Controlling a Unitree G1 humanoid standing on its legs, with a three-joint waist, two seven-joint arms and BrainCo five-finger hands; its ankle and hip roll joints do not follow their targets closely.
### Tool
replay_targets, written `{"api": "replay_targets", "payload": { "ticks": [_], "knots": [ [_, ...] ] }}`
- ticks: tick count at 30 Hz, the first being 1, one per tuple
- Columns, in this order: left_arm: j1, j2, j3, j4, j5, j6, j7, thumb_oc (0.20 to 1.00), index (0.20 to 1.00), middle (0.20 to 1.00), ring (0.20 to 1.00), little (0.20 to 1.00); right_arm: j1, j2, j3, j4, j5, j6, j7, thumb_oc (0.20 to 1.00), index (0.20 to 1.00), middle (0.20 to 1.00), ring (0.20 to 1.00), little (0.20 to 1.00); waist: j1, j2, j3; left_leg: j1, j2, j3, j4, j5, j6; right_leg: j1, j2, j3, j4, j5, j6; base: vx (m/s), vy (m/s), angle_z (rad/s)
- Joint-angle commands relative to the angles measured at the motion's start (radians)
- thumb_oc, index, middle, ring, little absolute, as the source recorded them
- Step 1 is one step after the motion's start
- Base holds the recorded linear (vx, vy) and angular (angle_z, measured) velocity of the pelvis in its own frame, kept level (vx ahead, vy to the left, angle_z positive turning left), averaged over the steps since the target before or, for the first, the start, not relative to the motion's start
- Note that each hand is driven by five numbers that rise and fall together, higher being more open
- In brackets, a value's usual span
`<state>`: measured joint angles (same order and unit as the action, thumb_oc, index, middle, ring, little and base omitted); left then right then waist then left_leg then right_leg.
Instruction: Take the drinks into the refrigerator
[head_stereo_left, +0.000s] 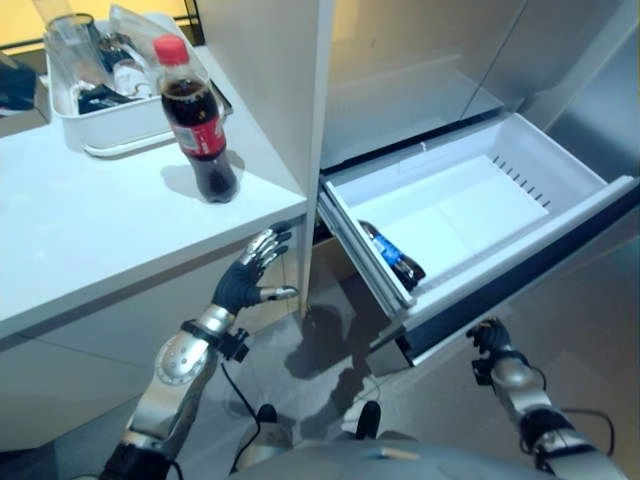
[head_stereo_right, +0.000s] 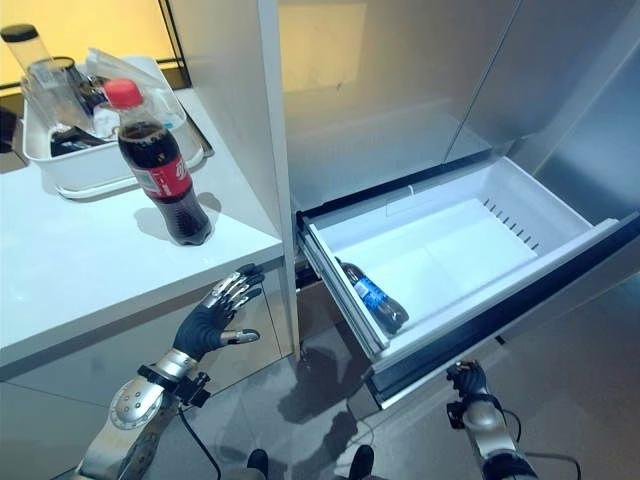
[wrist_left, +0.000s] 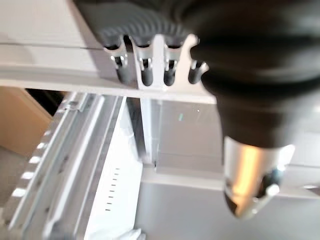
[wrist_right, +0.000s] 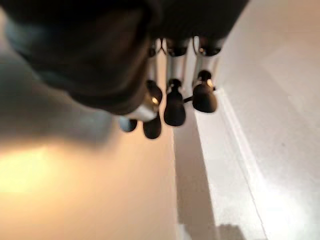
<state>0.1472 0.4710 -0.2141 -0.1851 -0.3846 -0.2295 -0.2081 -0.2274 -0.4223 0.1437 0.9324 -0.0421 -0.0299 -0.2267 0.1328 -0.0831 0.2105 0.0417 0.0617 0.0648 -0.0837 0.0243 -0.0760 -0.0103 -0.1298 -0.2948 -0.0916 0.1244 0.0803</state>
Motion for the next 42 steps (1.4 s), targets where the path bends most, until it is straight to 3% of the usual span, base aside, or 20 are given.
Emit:
{"api": "replay_targets", "payload": {
  "ticks": [1, 8, 11, 17, 23, 24, 25, 29, 31, 34, 37, 38, 40, 41, 42],
  "knots": [
    [-0.054, 0.0, -0.035, -0.101, -0.015, -0.062, 0.037, 1.0, 1.0, 1.0, 1.0, 1.0, -0.401, -0.051, 0.104, -0.136, -0.088, -0.115, -0.01, 0.2, 0.2, 0.2, 0.2, 0.2, 0.093, 0.025, 0.069, -0.053, -0.087, -0.035, -0.004, -0.028, 0.091, -0.022, 0.001, -0.033, 0.095, -0.045, 0.031, -0.05, 0.007, 0.13],
    [-0.043, -0.007, -0.044, -0.097, -0.007, -0.067, 0.065, 1.0, 1.0, 1.0, 1.0, 1.0, -0.594, -0.123, 0.175, -0.211, -0.17, -0.102, -0.021, 0.2, 0.2, 0.2, 0.2, 0.2, 0.128, 0.036, 0.111, -0.119, -0.093, -0.083, -0.003, 0.0, 0.091, -0.066, -0.016, -0.08, 0.115, -0.048, 0.029, -0.04, 0.006, 0.26],
    [-0.051, 0.005, -0.064, -0.096, -0.019, -0.074, 0.077, 1.0, 1.0, 1.0, 1.0, 1.0, -0.753, -0.147, 0.256, -0.112, -0.237, -0.092, -0.034, 0.2, 0.2, 0.2, 0.2, 0.2, 0.158, 0.048, 0.139, -0.147, -0.096, -0.107, 0.0, 0.011, 0.088, -0.085, -0.021, -0.104, 0.124, -0.051, 0.028, -0.05, -0.002, 0.26],
    [-0.091, 0.004, -0.07, -0.078, -0.021, -0.075, 0.103, 1.0, 1.0, 1.0, 1.0, 1.0, -0.912, -0.112, 0.387, -0.005, -0.346, -0.069, -0.022, 0.2, 0.2, 0.2, 0.2, 0.2, 0.172, 0.053, 0.166, -0.177, -0.098, -0.125, -0.002, 0.028, 0.084, -0.109, -0.025, -0.121, 0.126, -0.041, 0.028, -0.05, -0.007, 0.23],
    [-0.098, -0.024, -0.059, -0.039, -0.027, -0.08, 0.111, 1.0, 1.0, 1.0, 1.0, 1.0, -0.859, -0.08, 0.4, -0.064, -0.387, -0.078, 0.003, 0.2, 0.2, 0.2, 0.2, 0.2, 0.162, 0.05, 0.162, -0.157, -0.098, -0.12, -0.003, 0.016, 0.084, -0.094, -0.026, -0.118, 0.119, -0.043, 0.025, 0.0, 0.003, 0.07],
    [-0.097, -0.024, -0.059, -0.039, -0.027, -0.08, 0.111, 1.0, 1.0, 1.0, 1.0, 1.0, -0.858, -0.081, 0.399, -0.066, -0.387, -0.078, 0.004, 0.335, 0.335, 0.335, 0.335, 0.335, 0.163, 0.05, 0.162, -0.157, -0.098, -0.12, -0.003, 0.016, 0.084, -0.094, -0.026, -0.117, 0.119, -0.043, 0.025, 0.0, 0.0, 0.0],
    [-0.097, -0.036, -0.05, -0.026, -0.033, -0.078, 0.116, 1.0, 1.0, 1.0, 1.0, 1.0, -0.801, -0.07, 0.367, -0.077, -0.35, -0.08, 0.006, 1.0, 1.0, 1.0, 1.0, 1.0, 0.154, 0.049, 0.159, -0.149, -0.097, -0.114, -0.002, 0.013, 0.084, -0.09, -0.027, -0.115, 0.12, -0.045, 0.024, 0.0, 0.013, -0.08],
    [-0.094, -0.074, -0.042, 0.025, -0.058, -0.072, 0.137, 1.0, 1.0, 1.0, 1.0, 1.0, -0.636, -0.018, 0.282, -0.135, -0.245, -0.082, -0.005, 1.0, 1.0, 1.0, 1.0, 1.0, 0.137, 0.042, 0.151, -0.137, -0.097, -0.103, -0.004, 0.014, 0.085, -0.086, -0.031, -0.11, 0.119, -0.039, 0.023, -0.01, 0.005, -0.07],
    [-0.088, -0.113, -0.026, 0.094, -0.06, -0.057, 0.166, 1.0, 1.0, 1.0, 1.0, 1.0, -0.456, 0.058, 0.218, -0.088, -0.163, -0.083, -0.027, 1.0, 1.0, 1.0, 1.0, 1.0, 0.122, 0.042, 0.147, -0.117, -0.093, -0.093, -0.001, 0.001, 0.085, -0.072, -0.03, -0.101, 0.125, -0.047, 0.022, -0.02, -0.014, -0.11],
    [-0.092, -0.121, -0.023, 0.142, -0.016, -0.052, 0.181, 1.0, 1.0, 1.0, 1.0, 1.0, -0.363, 0.103, 0.216, 0.016, -0.143, -0.088, -0.004, 1.0, 1.0, 1.0, 1.0, 1.0, 0.11, 0.041, 0.136, -0.111, -0.094, -0.092, 0.0, 0.002, 0.087, -0.072, -0.031, -0.1, 0.131, -0.05, 0.02, 0.0, -0.009, -0.07],
    [-0.102, -0.177, -0.002, 0.381, 0.034, -0.024, 0.207, 1.0, 1.0, 1.0, 1.0, 1.0, -0.161, 0.225, 0.117, 0.173, 0.004, -0.089, 0.006, 1.0, 1.0, 1.0, 1.0, 1.0, 0.074, 0.041, 0.112, -0.072, -0.088, -0.068, 0.004, -0.015, 0.088, -0.052, -0.03, -0.085, 0.14, -0.06, 0.016, 0.05, 0.016, -0.07],
    [-0.102, -0.177, -0.002, 0.381, 0.034, -0.024, 0.207, 1.0, 1.0, 1.0, 1.0, 1.0, -0.161, 0.225, 0.117, 0.173, 0.004, -0.089, 0.006, 1.0, 1.0, 1.0, 1.0, 1.0, 0.074, 0.04, 0.111, -0.073, -0.089, -0.068, 0.004, -0.014, 0.088, -0.052, -0.03, -0.085, 0.14, -0.06, 0.016, 0.02, 0.017, -0.28],
    [-0.152, -0.235, -0.002, 0.63, 0.158, 0.001, 0.264, 1.0, 1.0, 1.0, 1.0, 1.0, -0.051, 0.273, 0.074, 0.364, 0.037, -0.064, 0.036, 1.0, 1.0, 1.0, 1.0, 1.0, 0.051, 0.053, 0.09, -0.042, -0.087, -0.059, 0.006, -0.028, 0.087, -0.027, -0.023, -0.079, 0.138, -0.074, 0.014, 0.05, 0.02, -0.23],
    [-0.154, -0.236, -0.002, 0.632, 0.158, 0.0, 0.265, 1.0, 1.0, 1.0, 1.0, 1.0, -0.052, 0.272, 0.073, 0.365, 0.037, -0.065, 0.036, 1.0, 1.0, 1.0, 1.0, 1.0, 0.049, 0.052, 0.088, -0.047, -0.089, -0.06, 0.005, -0.023, 0.088, -0.03, -0.024, -0.081, 0.135, -0.07, 0.015, 0.09, 0.046, -0.07],
    [-0.187, -0.278, 0.004, 0.828, 0.189, 0.02, 0.276, 1.0, 1.0, 1.0, 1.0, 1.0, 0.01, 0.278, 0.024, 0.435, 0.058, -0.047, 0.036, 1.0, 1.0, 1.0, 1.0, 1.0, 0.027, 0.062, 0.071, -0.018, -0.086, -0.049, 0.004, -0.036, 0.087, -0.01, -0.019, -0.068, 0.135, -0.081, 0.012, 0.09, 0.047, -0.21]
  ]
}}
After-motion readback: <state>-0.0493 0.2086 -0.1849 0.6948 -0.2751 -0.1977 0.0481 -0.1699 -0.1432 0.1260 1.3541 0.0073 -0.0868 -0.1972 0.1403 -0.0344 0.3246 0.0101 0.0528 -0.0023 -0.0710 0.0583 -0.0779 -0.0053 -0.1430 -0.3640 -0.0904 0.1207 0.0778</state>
